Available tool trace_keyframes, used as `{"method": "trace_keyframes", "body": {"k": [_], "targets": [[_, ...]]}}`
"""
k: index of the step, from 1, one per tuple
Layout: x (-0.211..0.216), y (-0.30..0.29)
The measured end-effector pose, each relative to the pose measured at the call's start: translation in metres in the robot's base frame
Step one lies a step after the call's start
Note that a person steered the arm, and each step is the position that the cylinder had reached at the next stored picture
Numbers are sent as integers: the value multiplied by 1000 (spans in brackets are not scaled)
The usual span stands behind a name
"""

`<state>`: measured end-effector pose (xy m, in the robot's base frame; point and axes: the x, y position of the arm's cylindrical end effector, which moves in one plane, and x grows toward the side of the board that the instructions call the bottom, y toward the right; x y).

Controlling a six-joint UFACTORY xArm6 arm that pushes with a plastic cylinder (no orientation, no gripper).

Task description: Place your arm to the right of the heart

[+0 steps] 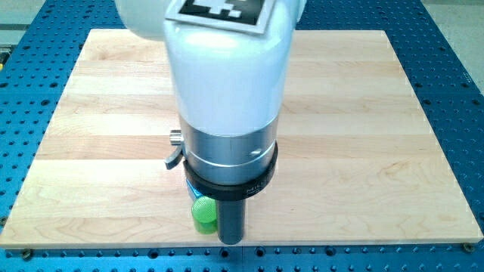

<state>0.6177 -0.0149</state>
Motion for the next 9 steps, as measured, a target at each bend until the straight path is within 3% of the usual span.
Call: {"method": "trace_keyframes", "body": {"k": [1, 2, 4, 5, 7, 9], "targets": [[1, -1], [-1, 47], [-39, 308], [-43, 358], [-49, 359], [-52, 283]]}}
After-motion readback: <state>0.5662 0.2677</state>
